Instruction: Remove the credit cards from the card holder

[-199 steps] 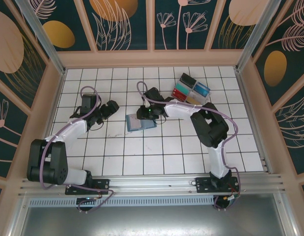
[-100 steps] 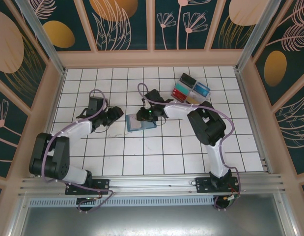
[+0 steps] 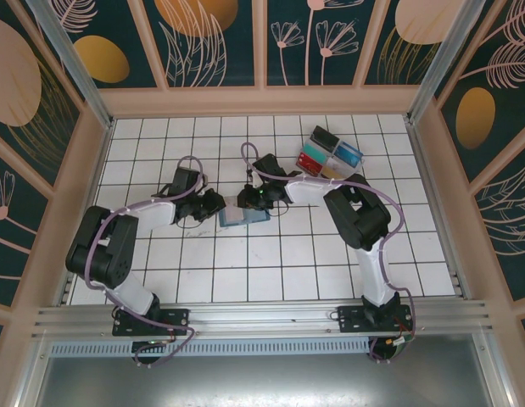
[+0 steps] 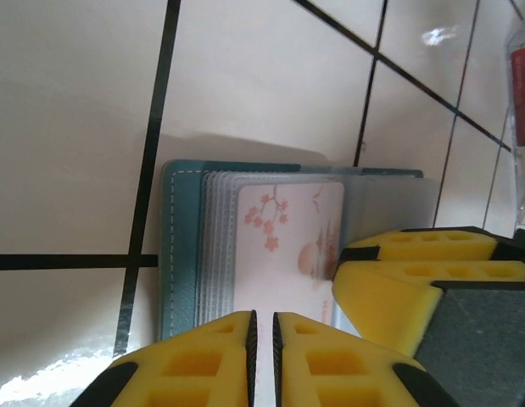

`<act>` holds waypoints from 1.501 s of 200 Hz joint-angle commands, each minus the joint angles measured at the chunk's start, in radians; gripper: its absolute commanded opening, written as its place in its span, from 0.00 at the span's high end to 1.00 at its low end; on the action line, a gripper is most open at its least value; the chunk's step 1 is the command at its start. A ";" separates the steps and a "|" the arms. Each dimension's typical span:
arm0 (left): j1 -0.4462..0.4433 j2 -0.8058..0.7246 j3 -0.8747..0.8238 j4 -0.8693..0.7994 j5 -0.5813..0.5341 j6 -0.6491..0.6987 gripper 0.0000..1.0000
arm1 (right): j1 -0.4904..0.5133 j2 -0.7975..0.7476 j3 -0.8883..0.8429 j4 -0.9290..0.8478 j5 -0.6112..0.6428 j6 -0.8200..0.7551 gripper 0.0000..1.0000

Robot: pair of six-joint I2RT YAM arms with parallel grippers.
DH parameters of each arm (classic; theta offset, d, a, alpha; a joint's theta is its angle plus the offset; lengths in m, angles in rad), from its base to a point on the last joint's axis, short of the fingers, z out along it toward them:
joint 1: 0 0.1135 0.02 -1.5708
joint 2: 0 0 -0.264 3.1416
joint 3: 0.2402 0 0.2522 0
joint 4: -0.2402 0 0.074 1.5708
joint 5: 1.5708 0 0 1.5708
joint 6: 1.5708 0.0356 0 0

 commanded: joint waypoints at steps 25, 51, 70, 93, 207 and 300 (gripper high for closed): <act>-0.006 0.050 0.015 0.015 0.014 0.020 0.85 | -0.011 0.027 -0.034 0.043 -0.073 0.014 0.76; -0.005 0.089 -0.005 0.021 0.006 0.015 0.86 | -0.018 0.024 -0.052 0.083 -0.122 0.018 0.77; -0.006 0.096 -0.019 0.028 0.002 0.011 0.86 | -0.022 0.024 -0.055 0.093 -0.145 0.010 0.77; -0.005 0.104 -0.026 0.029 -0.003 0.011 0.86 | -0.022 0.028 -0.051 0.099 -0.174 -0.002 0.77; -0.006 0.116 -0.036 0.012 -0.044 0.017 0.88 | -0.015 0.039 -0.038 0.018 0.028 0.068 0.79; -0.006 0.115 -0.035 0.011 -0.039 0.022 0.88 | -0.010 0.033 -0.039 0.086 -0.065 0.052 0.96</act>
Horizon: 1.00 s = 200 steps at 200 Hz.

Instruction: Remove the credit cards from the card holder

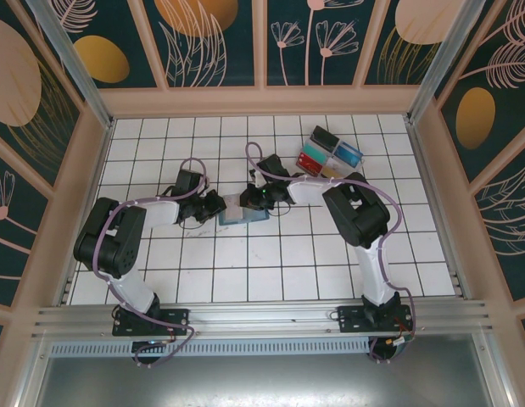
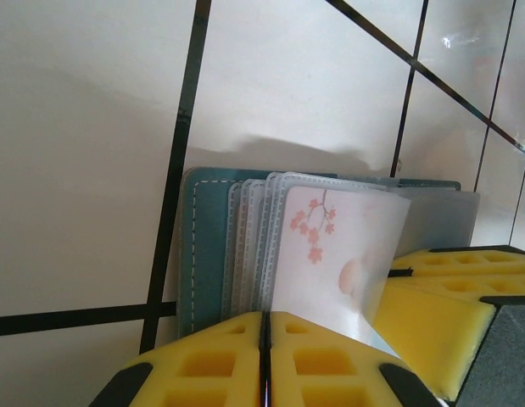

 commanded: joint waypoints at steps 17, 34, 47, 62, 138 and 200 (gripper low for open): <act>-0.006 0.029 -0.019 -0.091 -0.052 0.030 0.85 | 0.005 -0.020 -0.030 -0.012 0.037 -0.002 0.99; -0.006 0.019 -0.008 -0.111 -0.074 0.040 0.83 | -0.009 -0.047 -0.052 -0.024 0.052 -0.005 1.00; -0.005 0.013 -0.002 -0.124 -0.086 0.047 0.82 | -0.017 -0.066 -0.069 -0.032 0.062 -0.005 1.00; -0.006 0.011 0.002 -0.130 -0.095 0.051 0.81 | -0.025 -0.083 -0.086 -0.042 0.068 -0.007 1.00; -0.006 -0.001 0.071 -0.134 -0.049 0.083 0.81 | -0.046 -0.163 -0.145 -0.014 0.045 0.004 1.00; -0.004 -0.057 0.118 -0.122 0.021 0.082 0.60 | -0.083 -0.296 -0.239 0.030 0.019 0.001 1.00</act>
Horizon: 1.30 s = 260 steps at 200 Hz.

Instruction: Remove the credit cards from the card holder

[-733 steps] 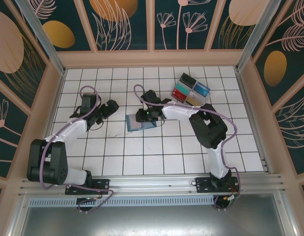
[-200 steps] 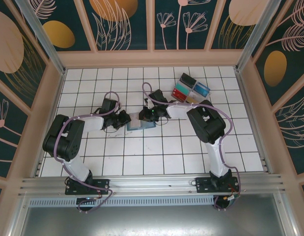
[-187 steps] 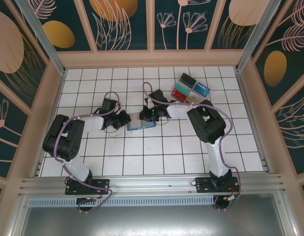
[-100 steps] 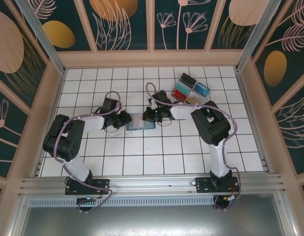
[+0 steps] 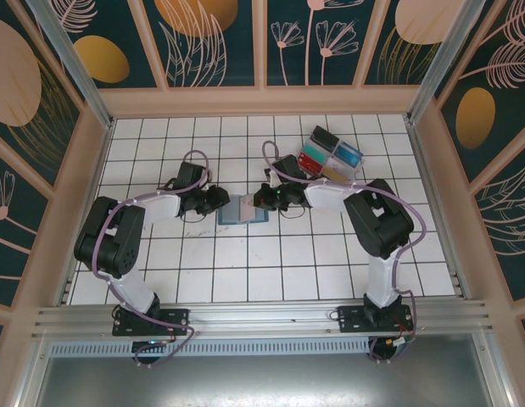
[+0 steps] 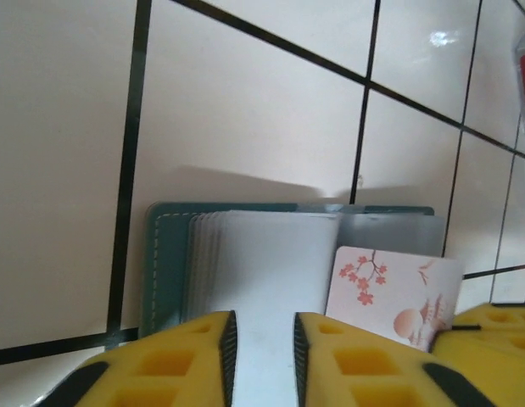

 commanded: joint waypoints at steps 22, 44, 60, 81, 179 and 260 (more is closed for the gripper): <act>0.007 -0.079 0.021 0.018 0.082 -0.005 0.45 | -0.053 -0.131 -0.084 0.064 -0.056 -0.010 1.00; 0.011 -0.110 0.014 0.085 0.169 -0.019 0.30 | -0.065 -0.170 -0.123 0.131 -0.125 -0.007 1.00; 0.020 -0.132 -0.002 0.143 0.230 -0.037 0.20 | -0.107 -0.207 -0.154 0.213 -0.194 0.009 1.00; 0.039 -0.144 -0.035 0.244 0.333 -0.084 0.15 | -0.140 -0.253 -0.182 0.318 -0.295 0.038 1.00; 0.043 -0.166 -0.021 0.603 0.590 -0.265 0.18 | -0.193 -0.282 -0.193 0.716 -0.579 0.278 1.00; 0.033 -0.166 -0.023 0.755 0.631 -0.369 0.61 | -0.154 -0.220 -0.141 0.792 -0.595 0.346 1.00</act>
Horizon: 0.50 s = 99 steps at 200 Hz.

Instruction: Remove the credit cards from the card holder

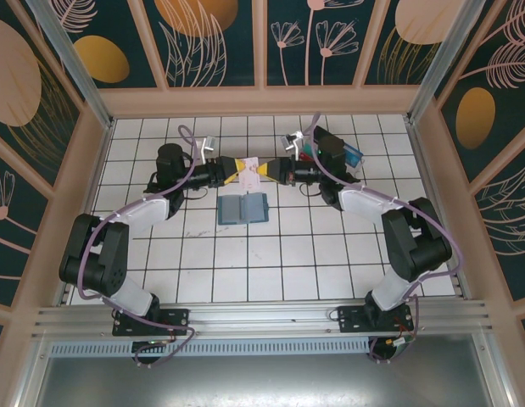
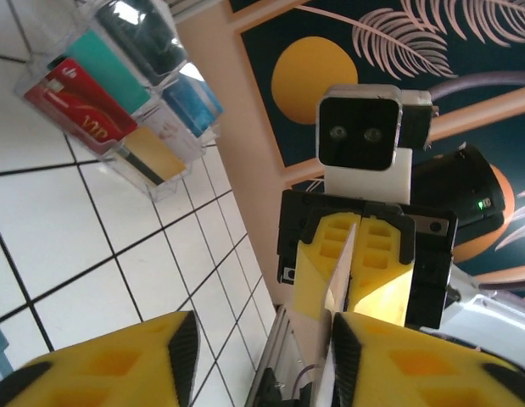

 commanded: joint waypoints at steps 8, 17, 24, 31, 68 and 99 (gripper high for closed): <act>-0.006 -0.016 0.000 0.154 0.041 -0.074 0.67 | 0.012 0.036 0.040 0.083 -0.032 0.033 1.00; -0.006 -0.018 -0.007 0.190 0.042 -0.093 0.77 | 0.015 0.038 0.040 0.083 -0.030 0.036 1.00; -0.006 -0.020 -0.013 0.207 0.037 -0.101 0.84 | 0.014 0.038 0.037 0.087 -0.028 0.039 1.00; -0.005 -0.022 -0.019 0.222 0.031 -0.109 0.90 | 0.014 0.037 0.031 0.097 -0.024 0.046 0.99; -0.006 -0.033 -0.054 0.279 -0.003 -0.150 1.00 | 0.026 0.024 0.019 0.112 0.010 0.061 0.76; -0.006 -0.045 -0.074 0.306 -0.027 -0.174 1.00 | 0.047 0.032 0.054 0.046 0.043 0.024 0.73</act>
